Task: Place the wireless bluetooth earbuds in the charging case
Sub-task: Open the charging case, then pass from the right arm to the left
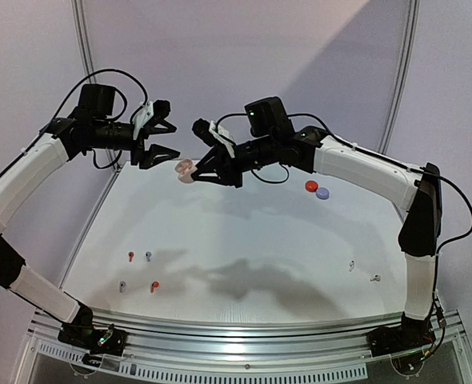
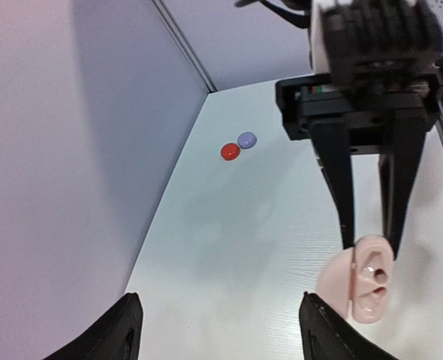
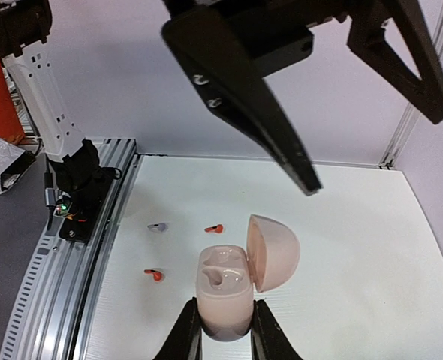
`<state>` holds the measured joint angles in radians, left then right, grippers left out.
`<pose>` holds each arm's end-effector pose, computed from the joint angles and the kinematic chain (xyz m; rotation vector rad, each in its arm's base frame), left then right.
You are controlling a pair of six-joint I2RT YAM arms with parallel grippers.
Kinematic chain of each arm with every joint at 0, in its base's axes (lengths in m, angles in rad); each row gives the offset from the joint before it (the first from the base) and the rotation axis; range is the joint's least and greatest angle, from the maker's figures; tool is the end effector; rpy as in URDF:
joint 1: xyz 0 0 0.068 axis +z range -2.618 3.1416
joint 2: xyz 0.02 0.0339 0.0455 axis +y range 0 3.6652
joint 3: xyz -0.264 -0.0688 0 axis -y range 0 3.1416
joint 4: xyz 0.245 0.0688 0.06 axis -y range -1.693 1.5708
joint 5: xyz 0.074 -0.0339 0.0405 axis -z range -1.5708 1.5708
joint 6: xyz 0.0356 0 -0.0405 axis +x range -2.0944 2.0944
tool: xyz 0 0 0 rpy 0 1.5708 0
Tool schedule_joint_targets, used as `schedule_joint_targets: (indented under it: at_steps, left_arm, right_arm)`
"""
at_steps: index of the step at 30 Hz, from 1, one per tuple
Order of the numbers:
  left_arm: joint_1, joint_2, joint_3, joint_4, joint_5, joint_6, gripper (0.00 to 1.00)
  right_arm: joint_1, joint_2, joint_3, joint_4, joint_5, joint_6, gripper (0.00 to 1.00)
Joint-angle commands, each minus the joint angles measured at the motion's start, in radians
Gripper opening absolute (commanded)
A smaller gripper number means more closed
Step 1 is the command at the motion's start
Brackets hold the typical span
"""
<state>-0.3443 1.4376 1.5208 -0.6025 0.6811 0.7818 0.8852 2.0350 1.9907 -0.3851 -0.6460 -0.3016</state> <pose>0.2865 -0.1265 0.4049 1.3805 1.4356 -0.4292 0.2865 0.3841 0.3560 -1.4790 1.4220 1.0135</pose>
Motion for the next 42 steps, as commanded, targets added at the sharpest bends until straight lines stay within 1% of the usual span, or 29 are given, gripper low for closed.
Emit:
schedule_joint_targets:
  at_steps: [1,7,10,11,13,15,17,18,19,20,21,23,24,26,28,29,31,34,38,42]
  left_arm:
    - [0.011,-0.007,0.020,0.018,-0.033,-0.005,0.73]
    - [0.017,-0.008,-0.021,0.025,-0.041,-0.087,0.73]
    - [0.065,-0.005,-0.038,0.068,-0.010,-0.196,0.73]
    - [0.092,-0.002,-0.039,0.086,0.006,-0.241,0.74]
    - [0.149,0.000,-0.045,0.127,0.047,-0.340,0.73]
    - [0.192,-0.017,-0.092,0.174,0.127,-0.421,0.70]
    - [0.207,-0.066,-0.177,0.230,0.274,-0.437,0.65]
    - [0.206,-0.095,-0.232,0.281,0.347,-0.445,0.63]
    - [0.205,-0.131,-0.303,0.376,0.418,-0.484,0.62]
    - [0.204,-0.171,-0.388,0.524,0.470,-0.558,0.62]
    - [0.198,-0.215,-0.485,0.734,0.488,-0.686,0.62]
    - [0.176,-0.264,-0.643,1.110,0.464,-0.844,0.62]
    - [0.159,-0.265,-0.673,1.187,0.445,-0.874,0.61]
    - [0.108,-0.232,-0.652,1.192,0.408,-0.920,0.61]
    - [0.071,-0.196,-0.651,1.302,0.365,-1.028,0.60]
    - [0.046,-0.189,-0.650,1.338,0.330,-1.041,0.60]
    - [0.005,-0.176,-0.644,1.404,0.278,-1.062,0.60]
    - [-0.030,-0.146,-0.612,1.466,0.206,-1.147,0.61]
    - [-0.068,-0.112,-0.575,1.505,0.125,-1.235,0.61]
    - [-0.091,-0.079,-0.551,1.510,0.083,-1.294,0.50]
  right_arm:
    - [0.011,-0.051,-0.014,-0.010,-0.052,-0.009,0.00]
    - [0.006,-0.080,-0.076,0.121,-0.092,0.071,0.00]
    - [-0.016,-0.096,-0.122,0.223,-0.117,0.156,0.00]
    - [-0.024,-0.101,-0.144,0.261,-0.118,0.207,0.00]
    - [-0.038,-0.119,-0.193,0.357,-0.100,0.272,0.00]
    - [-0.047,-0.151,-0.256,0.479,-0.062,0.353,0.00]
    - [-0.055,-0.172,-0.293,0.592,-0.011,0.415,0.00]
    - [-0.058,-0.179,-0.303,0.639,0.004,0.456,0.00]
    - [-0.059,-0.182,-0.313,0.693,0.022,0.485,0.00]
    - [-0.060,-0.184,-0.320,0.737,0.035,0.501,0.00]
    - [-0.059,-0.186,-0.329,0.778,0.047,0.528,0.00]
    - [-0.060,-0.190,-0.348,0.858,0.073,0.563,0.00]
    - [-0.060,-0.193,-0.357,0.893,0.084,0.574,0.00]
    - [-0.059,-0.194,-0.368,0.957,0.101,0.595,0.00]
    - [-0.058,-0.192,-0.370,1.002,0.104,0.608,0.00]
    - [-0.057,-0.186,-0.366,1.017,0.099,0.613,0.00]
    - [-0.054,-0.179,-0.354,1.028,0.086,0.619,0.00]
    - [-0.041,-0.172,-0.337,1.023,0.069,0.606,0.00]
    - [-0.023,-0.166,-0.332,1.014,0.059,0.580,0.00]
    - [-0.013,-0.165,-0.330,1.021,0.051,0.581,0.00]
